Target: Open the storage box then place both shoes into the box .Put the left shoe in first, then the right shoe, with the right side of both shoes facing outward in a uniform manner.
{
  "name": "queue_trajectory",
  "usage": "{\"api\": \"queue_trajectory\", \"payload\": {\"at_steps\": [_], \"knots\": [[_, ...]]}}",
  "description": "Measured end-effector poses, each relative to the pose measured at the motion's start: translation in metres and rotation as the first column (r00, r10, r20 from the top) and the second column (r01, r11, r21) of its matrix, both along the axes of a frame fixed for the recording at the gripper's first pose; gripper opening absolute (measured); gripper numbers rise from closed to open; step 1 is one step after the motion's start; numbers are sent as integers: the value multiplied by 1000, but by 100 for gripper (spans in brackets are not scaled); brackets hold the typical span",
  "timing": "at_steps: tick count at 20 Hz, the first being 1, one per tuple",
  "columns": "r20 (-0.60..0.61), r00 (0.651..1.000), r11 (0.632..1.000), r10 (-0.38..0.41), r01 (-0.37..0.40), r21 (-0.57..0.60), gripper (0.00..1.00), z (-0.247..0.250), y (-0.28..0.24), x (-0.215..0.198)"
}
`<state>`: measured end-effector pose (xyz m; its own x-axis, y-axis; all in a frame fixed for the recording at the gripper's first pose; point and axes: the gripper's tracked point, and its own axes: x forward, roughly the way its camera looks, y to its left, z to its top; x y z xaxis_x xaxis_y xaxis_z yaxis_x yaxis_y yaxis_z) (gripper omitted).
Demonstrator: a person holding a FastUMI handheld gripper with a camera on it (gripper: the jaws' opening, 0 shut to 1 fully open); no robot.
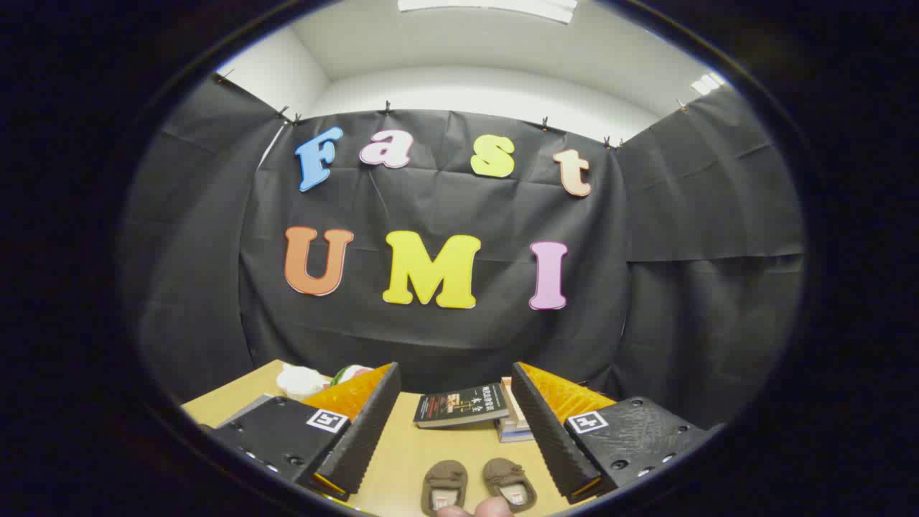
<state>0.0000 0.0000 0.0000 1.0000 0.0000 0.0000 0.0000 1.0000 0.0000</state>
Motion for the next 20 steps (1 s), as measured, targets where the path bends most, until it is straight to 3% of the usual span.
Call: {"api": "queue_trajectory", "payload": {"at_steps": [20], "knots": [[17,994,994,105,-105,-4,95,2,-15,-1]]}}
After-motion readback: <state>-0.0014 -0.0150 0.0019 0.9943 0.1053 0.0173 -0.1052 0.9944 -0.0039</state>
